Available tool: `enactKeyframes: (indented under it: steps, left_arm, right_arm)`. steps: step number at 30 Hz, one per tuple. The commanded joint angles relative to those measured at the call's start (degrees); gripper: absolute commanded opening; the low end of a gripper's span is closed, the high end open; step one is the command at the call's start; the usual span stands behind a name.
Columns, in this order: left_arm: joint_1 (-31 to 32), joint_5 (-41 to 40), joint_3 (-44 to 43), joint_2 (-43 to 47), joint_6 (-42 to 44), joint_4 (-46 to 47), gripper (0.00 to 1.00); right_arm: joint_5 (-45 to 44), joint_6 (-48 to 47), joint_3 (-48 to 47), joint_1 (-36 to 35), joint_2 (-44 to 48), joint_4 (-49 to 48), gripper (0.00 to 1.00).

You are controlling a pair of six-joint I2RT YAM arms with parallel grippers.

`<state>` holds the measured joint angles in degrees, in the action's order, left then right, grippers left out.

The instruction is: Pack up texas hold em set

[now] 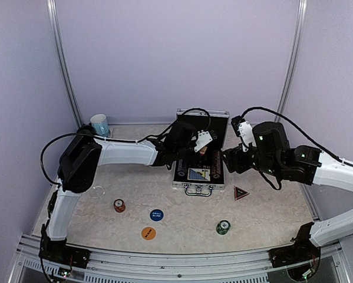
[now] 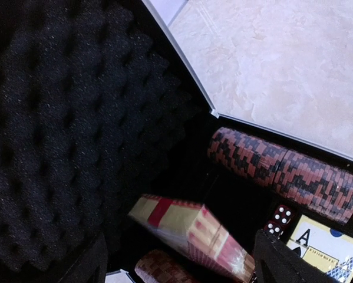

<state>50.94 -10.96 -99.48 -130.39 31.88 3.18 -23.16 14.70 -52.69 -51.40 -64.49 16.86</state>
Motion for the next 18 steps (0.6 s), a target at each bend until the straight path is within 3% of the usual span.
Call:
enactKeyframes:
  steps: [1, 6, 10, 18]
  left_arm:
    - [-0.05, -1.67, -2.03, -1.23, -0.20, 3.22, 0.89]
    - [-0.05, -3.98, -2.08, -1.48, -1.07, 4.60, 0.98]
    - [-0.15, -6.33, -1.75, -0.65, -3.35, 4.41, 0.99]
    - [-0.33, -9.84, 3.71, 7.36, -16.86, 1.25, 0.99]
  right_arm:
    - [0.39, 0.53, 0.57, 0.33, -0.55, -0.73, 0.78]
    - [0.47, 0.51, 0.58, 0.33, -0.64, -0.94, 0.78]
    - [0.26, 0.40, 0.57, 0.33, -0.85, -1.24, 0.78]
    - [0.84, -2.04, -1.54, 1.66, -6.72, -1.84, 0.79]
